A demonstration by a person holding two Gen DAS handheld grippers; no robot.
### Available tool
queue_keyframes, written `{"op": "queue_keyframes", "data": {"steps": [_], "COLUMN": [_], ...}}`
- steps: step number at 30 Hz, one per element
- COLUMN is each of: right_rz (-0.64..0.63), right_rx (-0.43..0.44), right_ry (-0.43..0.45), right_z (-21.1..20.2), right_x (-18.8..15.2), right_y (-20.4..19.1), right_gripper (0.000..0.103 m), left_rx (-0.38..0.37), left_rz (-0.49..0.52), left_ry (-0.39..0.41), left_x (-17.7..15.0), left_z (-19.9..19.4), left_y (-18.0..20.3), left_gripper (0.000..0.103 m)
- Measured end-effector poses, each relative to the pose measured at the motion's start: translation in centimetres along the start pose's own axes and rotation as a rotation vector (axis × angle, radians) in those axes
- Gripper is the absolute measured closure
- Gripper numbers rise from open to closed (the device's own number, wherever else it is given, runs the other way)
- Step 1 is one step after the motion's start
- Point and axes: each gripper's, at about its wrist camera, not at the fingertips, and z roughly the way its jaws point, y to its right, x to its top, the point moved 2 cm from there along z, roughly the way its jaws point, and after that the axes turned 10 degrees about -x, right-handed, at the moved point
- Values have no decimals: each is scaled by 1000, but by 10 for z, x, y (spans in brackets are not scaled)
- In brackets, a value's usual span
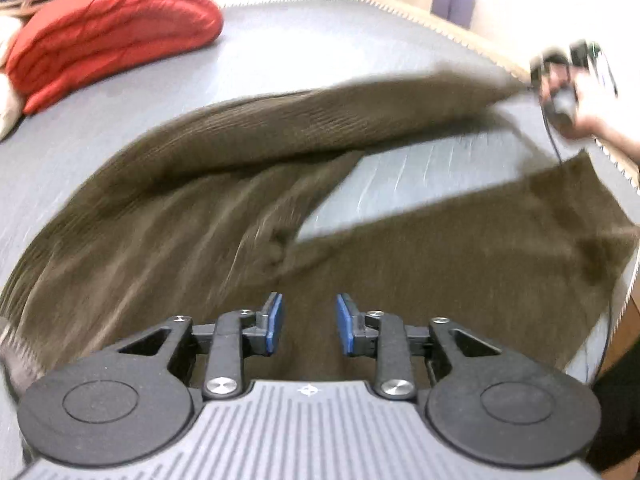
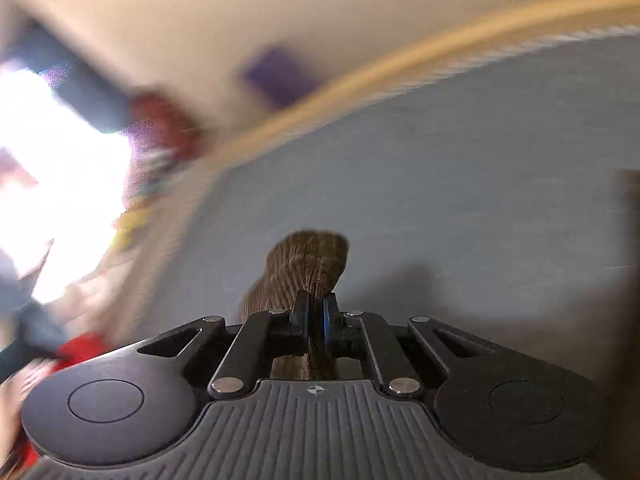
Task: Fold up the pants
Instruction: 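Lay the held leg straight beside the first and open the right gripper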
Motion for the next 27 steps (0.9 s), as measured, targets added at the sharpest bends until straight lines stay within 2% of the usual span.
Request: {"op": "queue_keyframes", "data": {"steps": [2, 4, 5, 6, 8, 10, 11, 13, 15, 18, 19, 20, 21, 23, 24, 27], "right_rz": [42, 33, 20, 12, -5, 6, 21, 42, 40, 14, -5, -31, -52, -88, -94, -11], "right_rx": [-66, -119, -129, -117, -78, -55, -42, -26, -11, 3, 4, 1, -1, -9, -40, -195], "right_ry": [-99, -179, -192, -203, -217, -213, -213, -223, -224, -218, -218, -215, -211, -162, -123, -12], "right_z": [23, 39, 43, 47, 50, 53, 54, 56, 57, 60, 65, 67, 69, 62, 56, 32], "right_x": [-2, -10, -12, -13, -8, -1, 3, 7, 7, 8, 5, 6, 5, 11, 15, 32], "right_y": [32, 52, 57, 59, 59, 60, 63, 69, 67, 68, 64, 63, 60, 57, 57, 66], "right_gripper": [96, 92, 91, 88, 86, 75, 73, 72, 72, 73, 87, 91, 96, 97, 98, 98], "left_rx": [7, 34, 58, 83, 137, 163, 166, 175, 213, 281, 289, 290, 257, 202, 189, 156], "left_rz": [-12, -15, -11, -9, -16, -40, -49, -45, 6, 66, 69, 63, 38, 18, 48, 185], "left_ry": [6, 8, 8, 7, -6, -28, -41, -66, -80, -109, -115, -123, -120, -120, -121, -143], "left_x": [15, 27, 33, 38, 45, 49, 49, 47, 43, 32, 26, 21, 14, 5, 2, -3], "left_z": [21, 43, 56, 68, 92, 113, 120, 130, 126, 102, 93, 85, 76, 66, 64, 69], "left_y": [-2, -4, -5, -7, -13, -21, -25, -33, -36, -46, -53, -61, -72, -83, -80, -57], "left_gripper": [63, 55, 47, 43, 41, 41, 42, 65, 90, 91, 92, 91, 91, 90, 91, 91]}}
